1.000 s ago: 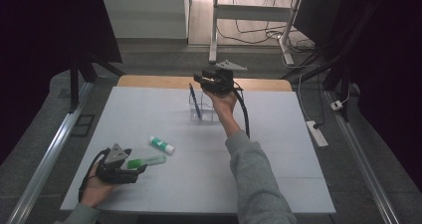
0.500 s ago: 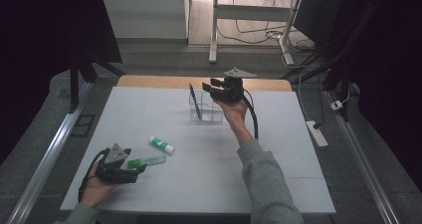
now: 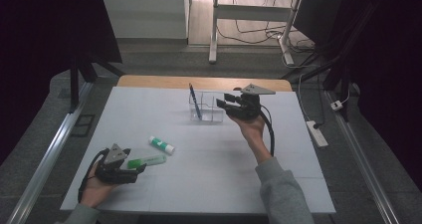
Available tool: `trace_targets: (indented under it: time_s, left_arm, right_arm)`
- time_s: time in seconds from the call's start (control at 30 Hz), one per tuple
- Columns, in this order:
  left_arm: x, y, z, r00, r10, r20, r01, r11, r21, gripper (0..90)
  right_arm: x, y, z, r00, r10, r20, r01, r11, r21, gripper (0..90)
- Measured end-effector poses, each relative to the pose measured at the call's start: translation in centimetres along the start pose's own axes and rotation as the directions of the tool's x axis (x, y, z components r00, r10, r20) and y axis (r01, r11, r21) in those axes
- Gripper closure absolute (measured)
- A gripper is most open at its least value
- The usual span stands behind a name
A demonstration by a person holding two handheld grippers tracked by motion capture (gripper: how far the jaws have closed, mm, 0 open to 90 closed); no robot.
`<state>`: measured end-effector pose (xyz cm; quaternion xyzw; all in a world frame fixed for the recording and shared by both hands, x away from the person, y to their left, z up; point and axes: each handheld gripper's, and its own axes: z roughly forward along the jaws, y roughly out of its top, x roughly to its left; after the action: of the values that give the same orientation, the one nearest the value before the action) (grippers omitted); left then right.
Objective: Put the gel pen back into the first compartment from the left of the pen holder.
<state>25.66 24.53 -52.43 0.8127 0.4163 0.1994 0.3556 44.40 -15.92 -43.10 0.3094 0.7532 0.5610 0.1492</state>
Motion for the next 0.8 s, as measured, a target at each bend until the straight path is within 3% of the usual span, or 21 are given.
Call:
trace_targets:
  time_s: [0.2,0.6,0.8]
  left_arm:
    - [0.1,0.0,0.0,1.0000,-0.001,-0.001,0.001,1.0000,0.000,18.6]
    - [0.2,-0.1,0.0,1.0000,-0.001,-0.002,0.001,1.0000,0.006,18.6]
    - [0.2,-0.1,0.1,1.0000,-0.004,-0.003,0.004,1.0000,0.007,18.6]
  right_arm:
    - [0.5,-0.9,-2.1,0.9995,-0.031,0.001,0.031,0.9993,0.022,51.0]
    - [1.2,-3.8,-5.1,0.9992,-0.038,-0.011,0.039,0.9962,0.078,49.2]
    - [1.0,-5.4,-6.8,0.9994,-0.033,0.010,0.032,0.9941,0.103,48.6]
